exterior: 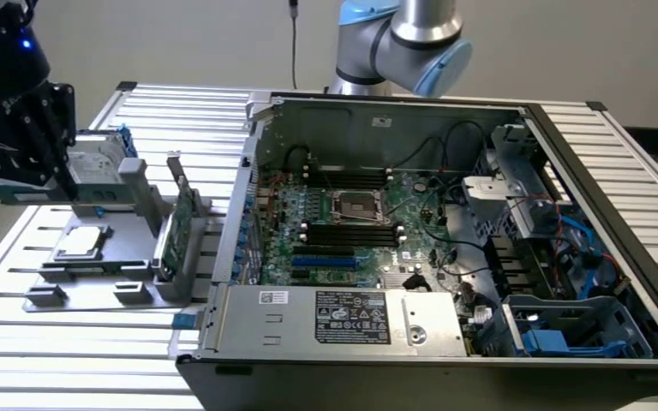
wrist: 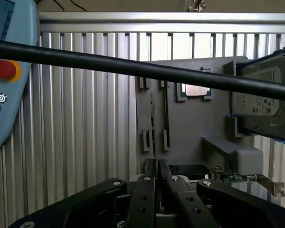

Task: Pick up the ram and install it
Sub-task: 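Pick up the ram and move it above insertion slot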

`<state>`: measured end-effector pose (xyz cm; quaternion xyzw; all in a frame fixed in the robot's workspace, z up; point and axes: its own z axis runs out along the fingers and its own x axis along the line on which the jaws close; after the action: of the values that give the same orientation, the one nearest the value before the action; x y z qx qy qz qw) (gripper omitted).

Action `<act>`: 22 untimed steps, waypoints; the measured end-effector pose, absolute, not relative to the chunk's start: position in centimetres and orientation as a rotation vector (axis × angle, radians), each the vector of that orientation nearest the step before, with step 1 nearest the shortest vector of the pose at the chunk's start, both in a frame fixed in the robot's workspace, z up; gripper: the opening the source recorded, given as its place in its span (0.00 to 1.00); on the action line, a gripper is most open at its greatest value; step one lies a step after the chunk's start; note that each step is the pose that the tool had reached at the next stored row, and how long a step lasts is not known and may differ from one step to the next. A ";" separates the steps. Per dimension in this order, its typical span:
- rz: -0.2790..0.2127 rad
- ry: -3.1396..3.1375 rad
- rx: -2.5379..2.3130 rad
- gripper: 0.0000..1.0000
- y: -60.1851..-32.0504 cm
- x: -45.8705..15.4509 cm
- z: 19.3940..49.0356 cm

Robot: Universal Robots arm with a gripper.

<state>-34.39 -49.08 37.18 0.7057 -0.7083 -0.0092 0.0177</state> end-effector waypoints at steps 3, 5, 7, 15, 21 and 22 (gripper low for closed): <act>-0.030 -2.200 2.192 0.14 -49.0 -33.4 38.2; -0.030 -2.200 2.192 0.14 -49.0 -32.8 38.8; -0.030 -2.200 2.192 0.14 -48.9 -32.1 39.4; -0.033 -2.201 2.193 0.14 -48.7 -29.5 41.2; -0.047 -2.195 2.188 0.14 -48.6 -27.4 41.4; -0.048 -2.195 2.187 0.14 -48.5 -27.1 41.4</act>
<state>-27.09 -48.52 41.40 0.7056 -0.7081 -0.0156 0.0213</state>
